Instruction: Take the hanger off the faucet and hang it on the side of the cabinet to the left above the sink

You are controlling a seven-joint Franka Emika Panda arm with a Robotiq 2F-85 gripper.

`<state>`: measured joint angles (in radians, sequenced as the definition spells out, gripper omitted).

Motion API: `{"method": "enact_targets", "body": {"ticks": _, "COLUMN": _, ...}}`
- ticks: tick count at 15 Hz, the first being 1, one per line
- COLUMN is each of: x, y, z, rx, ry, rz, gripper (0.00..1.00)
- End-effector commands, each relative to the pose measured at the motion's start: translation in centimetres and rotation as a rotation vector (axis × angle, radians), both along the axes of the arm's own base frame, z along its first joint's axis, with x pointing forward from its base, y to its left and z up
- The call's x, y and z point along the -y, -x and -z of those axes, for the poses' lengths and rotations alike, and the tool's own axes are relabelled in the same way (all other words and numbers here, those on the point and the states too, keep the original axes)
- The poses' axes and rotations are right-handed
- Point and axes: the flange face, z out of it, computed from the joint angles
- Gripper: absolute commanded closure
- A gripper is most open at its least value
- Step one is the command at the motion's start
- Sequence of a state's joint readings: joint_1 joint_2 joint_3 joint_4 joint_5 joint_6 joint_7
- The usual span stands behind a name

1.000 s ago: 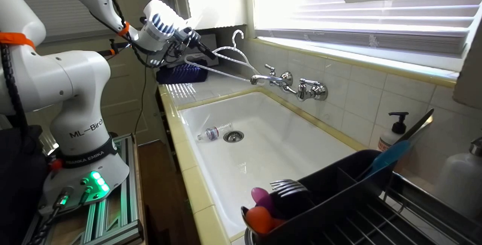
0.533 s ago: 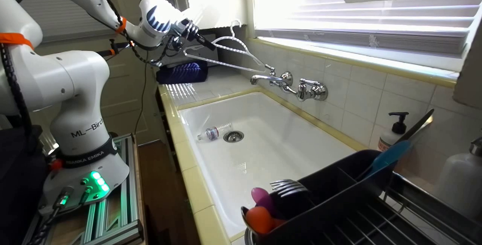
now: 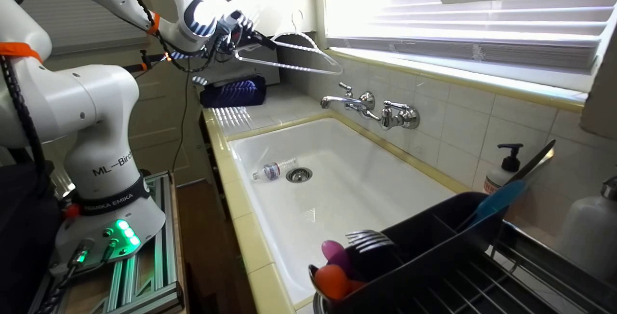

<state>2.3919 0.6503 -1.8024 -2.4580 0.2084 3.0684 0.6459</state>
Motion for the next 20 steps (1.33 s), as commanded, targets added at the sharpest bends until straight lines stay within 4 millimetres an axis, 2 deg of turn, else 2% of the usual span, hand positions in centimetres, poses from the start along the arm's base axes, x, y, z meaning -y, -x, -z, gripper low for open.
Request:
{"method": "enact_targets", "body": {"ticks": 1, "x": -0.1, "y": 0.4, "z": -1.8, "rx": 0.021, "ry": -0.006, "rz": -0.046, "gripper": 1.0}}
{"method": "enact_targets", "body": {"ticks": 5, "x": -0.8, "y": 0.8, "z": -3.6, "rx": 0.045, "ry": -0.007, "rz": -0.091, "gripper": 1.0}}
{"method": "enact_targets", "body": {"ticks": 6, "x": -1.3, "y": 0.0, "z": -3.8, "rx": 0.052, "ry": -0.007, "rz": -0.099, "gripper": 1.0}}
{"method": "enact_targets", "body": {"ticks": 20, "x": -4.4, "y": 0.5, "z": -7.5, "rx": 0.121, "ry": -0.023, "rz": -0.168, "gripper": 1.0}}
